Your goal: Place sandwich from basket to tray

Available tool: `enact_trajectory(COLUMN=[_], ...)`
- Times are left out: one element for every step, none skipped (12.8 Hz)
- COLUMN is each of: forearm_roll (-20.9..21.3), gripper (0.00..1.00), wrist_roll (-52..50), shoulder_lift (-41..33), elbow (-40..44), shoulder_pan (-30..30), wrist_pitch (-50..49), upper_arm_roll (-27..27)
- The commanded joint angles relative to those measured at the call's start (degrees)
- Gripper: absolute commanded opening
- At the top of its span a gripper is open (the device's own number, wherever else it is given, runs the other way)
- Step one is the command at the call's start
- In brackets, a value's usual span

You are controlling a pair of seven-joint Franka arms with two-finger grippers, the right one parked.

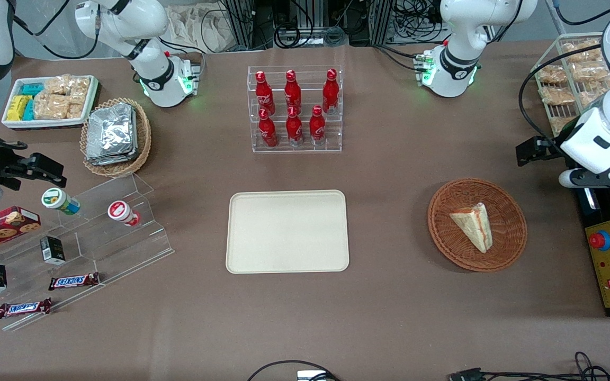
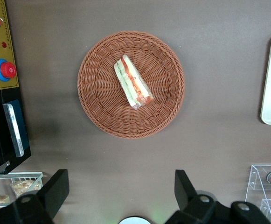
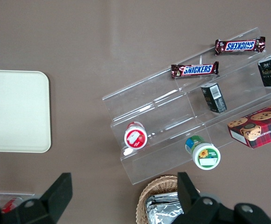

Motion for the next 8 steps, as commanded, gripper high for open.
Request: enact_trajectory(forearm_roll=[-0.67, -0.67, -0.67, -0.67, -0.67, -0.58, -0.58, -0.49], gripper=[1.0, 1.0, 1.0, 1.0, 1.0, 1.0, 1.0, 1.0], wrist_roll=[0.47, 0.47, 0.47, 0.47, 0.47, 0.3, -0.22, -0.4], shoulder_lift=[-0.86, -0.86, -0.86, -0.86, -0.86, -0.86, -0.77, -0.51], elbow=[-1.03, -1.12, -1.04, -1.12, -1.12, -1.12, -1.21, -1.3], shoulder_pan=[-0.65, -0.65, -0.65, -0.65, -0.65, -0.65, -0.65, -0.65], wrist_pitch=[0.95, 0.95, 0.95, 0.95, 0.95, 0.95, 0.95, 1.13], upper_arm_roll=[0.86, 0.86, 0.86, 0.86, 0.86, 0.86, 0.86, 0.95])
